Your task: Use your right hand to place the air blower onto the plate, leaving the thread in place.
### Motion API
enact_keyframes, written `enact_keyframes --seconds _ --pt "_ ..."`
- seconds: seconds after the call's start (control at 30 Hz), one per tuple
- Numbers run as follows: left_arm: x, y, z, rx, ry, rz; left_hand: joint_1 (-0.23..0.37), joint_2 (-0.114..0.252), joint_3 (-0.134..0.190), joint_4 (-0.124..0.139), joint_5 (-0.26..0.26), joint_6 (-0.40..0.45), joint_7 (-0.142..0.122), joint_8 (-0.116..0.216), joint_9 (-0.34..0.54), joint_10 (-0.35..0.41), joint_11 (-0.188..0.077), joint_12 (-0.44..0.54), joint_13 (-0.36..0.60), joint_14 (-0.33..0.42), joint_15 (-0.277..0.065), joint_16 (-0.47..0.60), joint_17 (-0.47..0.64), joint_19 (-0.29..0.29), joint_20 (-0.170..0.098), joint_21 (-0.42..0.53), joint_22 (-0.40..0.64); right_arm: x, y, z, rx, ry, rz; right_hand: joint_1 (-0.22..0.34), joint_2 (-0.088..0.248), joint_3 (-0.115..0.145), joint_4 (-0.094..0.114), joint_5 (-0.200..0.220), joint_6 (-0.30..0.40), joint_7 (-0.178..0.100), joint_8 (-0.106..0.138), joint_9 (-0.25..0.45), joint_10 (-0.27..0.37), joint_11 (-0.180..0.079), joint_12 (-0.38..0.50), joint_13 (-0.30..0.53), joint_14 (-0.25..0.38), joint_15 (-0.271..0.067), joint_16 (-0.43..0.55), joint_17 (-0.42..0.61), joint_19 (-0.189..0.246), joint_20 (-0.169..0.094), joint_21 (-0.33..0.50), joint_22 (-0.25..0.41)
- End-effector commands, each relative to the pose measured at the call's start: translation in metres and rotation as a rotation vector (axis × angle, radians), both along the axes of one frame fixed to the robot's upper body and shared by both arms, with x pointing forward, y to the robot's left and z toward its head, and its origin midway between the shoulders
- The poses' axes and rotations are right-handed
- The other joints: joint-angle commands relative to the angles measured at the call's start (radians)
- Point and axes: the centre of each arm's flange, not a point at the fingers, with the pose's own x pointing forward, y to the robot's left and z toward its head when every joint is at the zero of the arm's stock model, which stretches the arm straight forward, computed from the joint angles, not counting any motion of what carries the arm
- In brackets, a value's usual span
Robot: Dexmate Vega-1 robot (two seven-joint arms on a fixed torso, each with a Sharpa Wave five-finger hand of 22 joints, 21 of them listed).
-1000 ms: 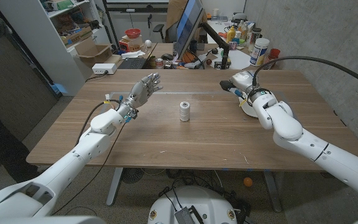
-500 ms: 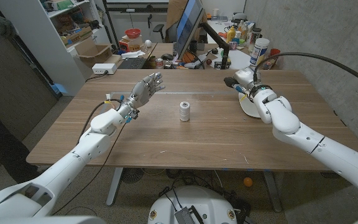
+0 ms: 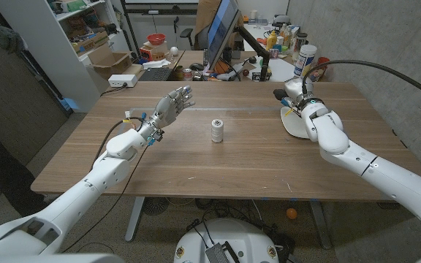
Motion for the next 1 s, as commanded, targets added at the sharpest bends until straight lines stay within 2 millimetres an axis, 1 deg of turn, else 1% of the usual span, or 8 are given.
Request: enact_keyframes --seconds 0.03,0.27,0.5,0.73,0.9,1.0 --pt "-0.002 -0.001 0.001 0.011 0.000 -0.001 -0.002 0.119 -0.007 0.000 0.004 -0.001 0.001 0.003 0.004 -0.023 0.002 0.003 0.003 0.001 0.003 0.004 0.003 -0.041 0.004 -0.003 0.004 0.010 -0.036 -0.012 0.049 0.058 -0.122 0.013 0.004 0.004 0.008 0.001 0.010 -0.016 0.006 0.002 0.008 -0.005 -0.002 0.002 0.007 -0.002 -0.002 0.007 -0.005 -0.034 0.008 0.000" --pt "-0.001 -0.004 0.001 0.014 0.002 -0.004 -0.002 0.118 -0.008 0.000 0.004 -0.001 0.000 0.002 0.004 -0.024 0.004 0.002 0.003 0.001 0.003 0.004 0.003 -0.041 0.004 -0.004 0.004 0.011 -0.060 -0.024 0.097 0.094 -0.182 0.016 0.004 0.002 0.011 0.000 0.011 -0.015 0.008 0.002 0.008 -0.005 -0.004 0.003 0.004 -0.002 -0.008 0.005 -0.009 -0.034 0.015 -0.003" --pt "-0.002 -0.007 0.003 0.017 0.000 -0.008 -0.002 0.118 -0.008 0.000 0.004 -0.001 0.001 0.002 0.004 -0.024 0.004 0.002 0.003 0.001 0.004 0.004 0.003 -0.041 0.004 -0.005 0.004 0.010 -0.074 -0.031 0.145 0.112 -0.221 0.018 0.005 0.001 0.014 0.000 0.012 -0.015 0.009 0.002 0.010 -0.004 -0.002 0.008 0.007 -0.002 -0.010 0.006 -0.011 -0.034 0.021 -0.008" --pt "-0.003 -0.006 0.002 0.017 0.000 -0.002 -0.002 0.118 -0.009 0.001 0.004 -0.002 0.001 0.002 0.004 -0.024 0.004 0.002 0.003 0.001 0.004 0.004 0.003 -0.040 0.004 -0.006 0.004 0.012 -0.081 -0.035 0.191 0.125 -0.227 0.020 0.005 0.000 0.017 0.000 0.014 -0.015 0.010 0.001 0.016 -0.004 -0.006 0.003 0.011 -0.002 -0.008 0.010 -0.011 -0.034 0.026 -0.012" --pt "-0.003 -0.005 0.002 0.017 0.000 -0.001 -0.002 0.118 -0.009 0.001 0.004 -0.002 0.000 0.002 0.004 -0.024 0.004 0.002 0.003 0.001 0.004 0.004 0.003 -0.040 0.005 -0.007 0.004 0.015 -0.084 -0.035 0.270 0.141 -0.202 0.023 0.006 -0.001 0.019 0.000 0.015 -0.013 0.011 0.000 0.017 -0.003 -0.007 0.004 0.011 -0.002 -0.012 0.007 -0.011 -0.034 0.031 -0.018" --pt "-0.004 -0.006 0.003 0.016 -0.001 -0.002 -0.002 0.118 -0.009 0.001 0.004 -0.003 0.000 0.001 0.004 -0.025 0.005 0.001 0.003 0.000 0.004 0.003 0.003 -0.040 0.004 -0.008 0.004 0.017 -0.086 -0.038 0.325 0.154 -0.188 0.025 0.006 -0.001 0.020 -0.001 0.016 -0.012 0.010 -0.002 0.021 -0.003 -0.008 0.001 0.012 -0.002 -0.014 0.006 -0.011 -0.034 0.034 -0.020"
